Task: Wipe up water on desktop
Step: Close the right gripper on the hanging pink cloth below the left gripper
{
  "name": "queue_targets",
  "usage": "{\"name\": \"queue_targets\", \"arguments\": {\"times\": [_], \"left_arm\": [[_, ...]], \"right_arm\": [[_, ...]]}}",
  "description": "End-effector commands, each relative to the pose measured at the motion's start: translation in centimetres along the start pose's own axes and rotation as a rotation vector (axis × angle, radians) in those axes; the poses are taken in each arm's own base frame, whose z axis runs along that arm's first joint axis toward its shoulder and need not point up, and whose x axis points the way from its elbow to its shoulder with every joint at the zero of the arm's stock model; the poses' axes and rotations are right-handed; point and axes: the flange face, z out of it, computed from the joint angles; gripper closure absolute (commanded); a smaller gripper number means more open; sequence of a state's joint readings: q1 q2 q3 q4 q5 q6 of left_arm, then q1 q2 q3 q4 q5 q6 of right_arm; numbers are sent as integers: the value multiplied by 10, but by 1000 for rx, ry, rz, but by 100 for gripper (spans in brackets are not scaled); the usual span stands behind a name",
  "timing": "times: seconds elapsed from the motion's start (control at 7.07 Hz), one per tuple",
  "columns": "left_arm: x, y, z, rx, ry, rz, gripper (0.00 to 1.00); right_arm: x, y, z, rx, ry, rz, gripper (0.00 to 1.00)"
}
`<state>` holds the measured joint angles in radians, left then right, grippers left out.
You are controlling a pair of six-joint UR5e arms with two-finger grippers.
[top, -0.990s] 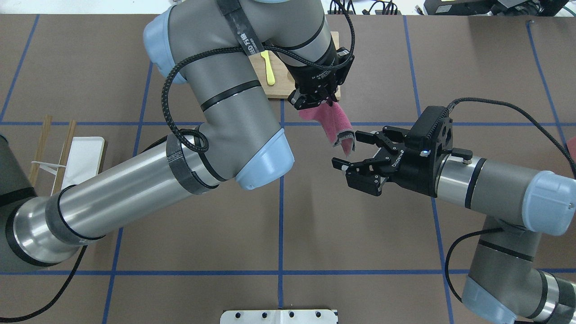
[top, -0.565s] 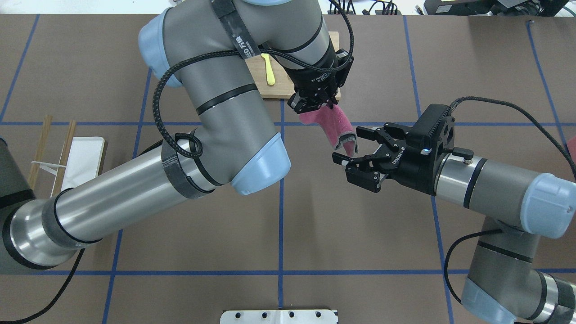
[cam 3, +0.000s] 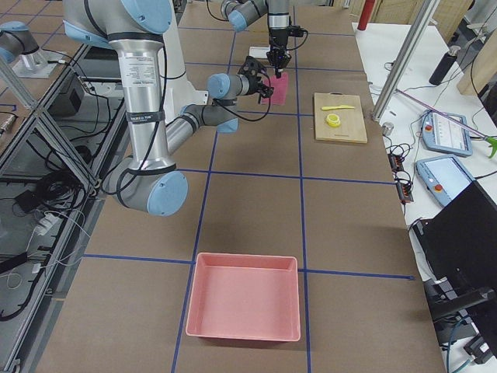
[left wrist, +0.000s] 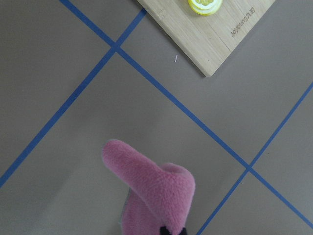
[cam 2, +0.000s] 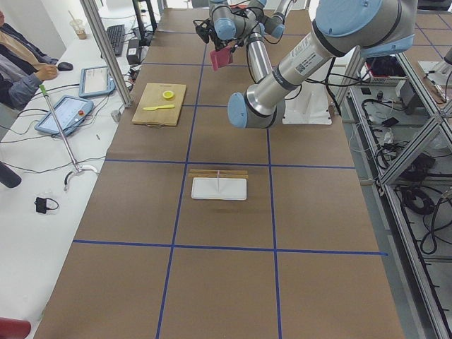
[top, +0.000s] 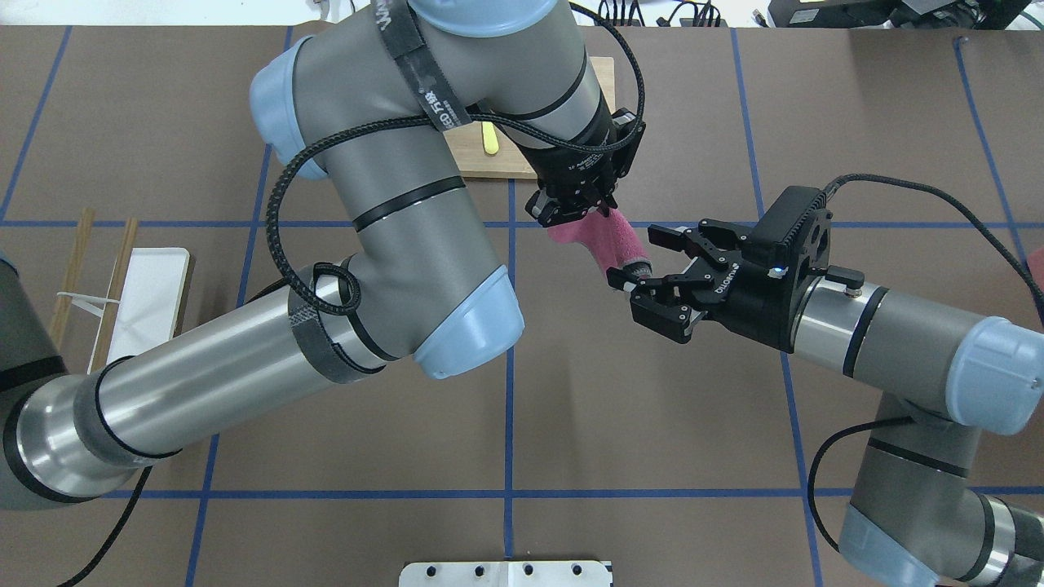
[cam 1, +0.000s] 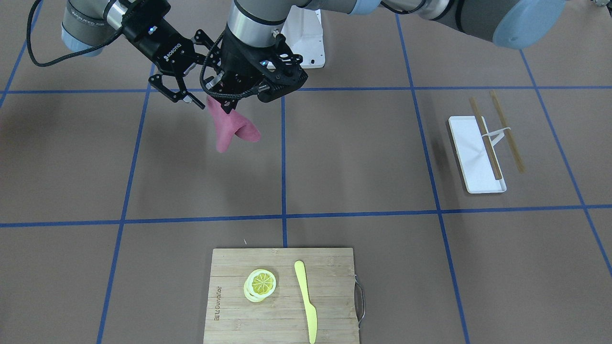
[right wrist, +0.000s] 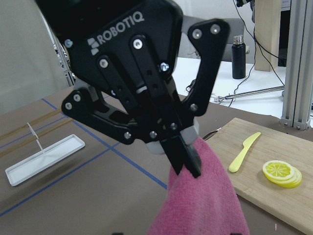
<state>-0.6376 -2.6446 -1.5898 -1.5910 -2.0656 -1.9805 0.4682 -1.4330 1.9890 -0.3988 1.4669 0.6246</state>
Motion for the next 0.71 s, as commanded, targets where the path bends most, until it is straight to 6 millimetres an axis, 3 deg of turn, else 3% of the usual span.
{"name": "queue_targets", "arguments": {"times": [0.0, 0.28, 0.42, 0.57], "left_arm": [[0, 1, -1, -3, 2, -2, 100], [0, 2, -2, -5, 4, -1, 100], [1, 2, -3, -3, 7, 1, 100], [1, 3, -2, -6, 7, 7, 100]], "right_arm": [[-1, 2, -1, -1, -5, 21, 36], [-2, 3, -2, -3, -7, 27, 84], [-2, 3, -2, -5, -8, 27, 98], [-2, 3, -2, -5, -8, 39, 100]]}}
